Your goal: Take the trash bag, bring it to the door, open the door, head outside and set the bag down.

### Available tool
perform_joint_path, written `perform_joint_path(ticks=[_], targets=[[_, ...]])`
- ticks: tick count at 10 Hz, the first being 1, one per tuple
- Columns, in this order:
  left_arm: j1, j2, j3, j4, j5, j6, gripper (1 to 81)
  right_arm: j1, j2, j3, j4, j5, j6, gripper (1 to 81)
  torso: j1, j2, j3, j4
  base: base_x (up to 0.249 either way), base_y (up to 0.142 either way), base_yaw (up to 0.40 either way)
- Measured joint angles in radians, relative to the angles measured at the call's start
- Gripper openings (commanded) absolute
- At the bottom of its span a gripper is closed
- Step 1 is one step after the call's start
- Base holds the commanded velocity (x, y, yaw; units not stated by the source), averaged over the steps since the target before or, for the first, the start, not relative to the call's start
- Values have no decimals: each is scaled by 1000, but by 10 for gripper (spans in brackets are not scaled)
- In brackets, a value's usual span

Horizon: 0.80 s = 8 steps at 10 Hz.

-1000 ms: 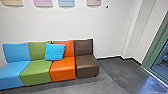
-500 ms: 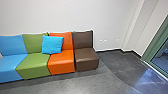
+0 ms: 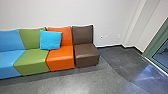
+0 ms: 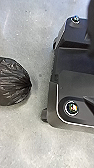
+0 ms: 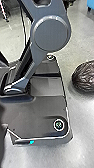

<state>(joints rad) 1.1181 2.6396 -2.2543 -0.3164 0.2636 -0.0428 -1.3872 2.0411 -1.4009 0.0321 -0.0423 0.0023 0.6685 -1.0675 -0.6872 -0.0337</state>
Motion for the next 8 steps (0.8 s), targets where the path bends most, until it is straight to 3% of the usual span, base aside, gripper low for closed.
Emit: perform_joint_path(ticks=[4,8], targets=[[-24,17,-26,-21,21,0,811,71,-163,100,1,-13,14,811,90,-144,-3,0,0,0,0],[-14,44,-53,-33,33,0,811,211,-180,143,0,-132,44,811,181,-288,-3,0,0,0,0]])
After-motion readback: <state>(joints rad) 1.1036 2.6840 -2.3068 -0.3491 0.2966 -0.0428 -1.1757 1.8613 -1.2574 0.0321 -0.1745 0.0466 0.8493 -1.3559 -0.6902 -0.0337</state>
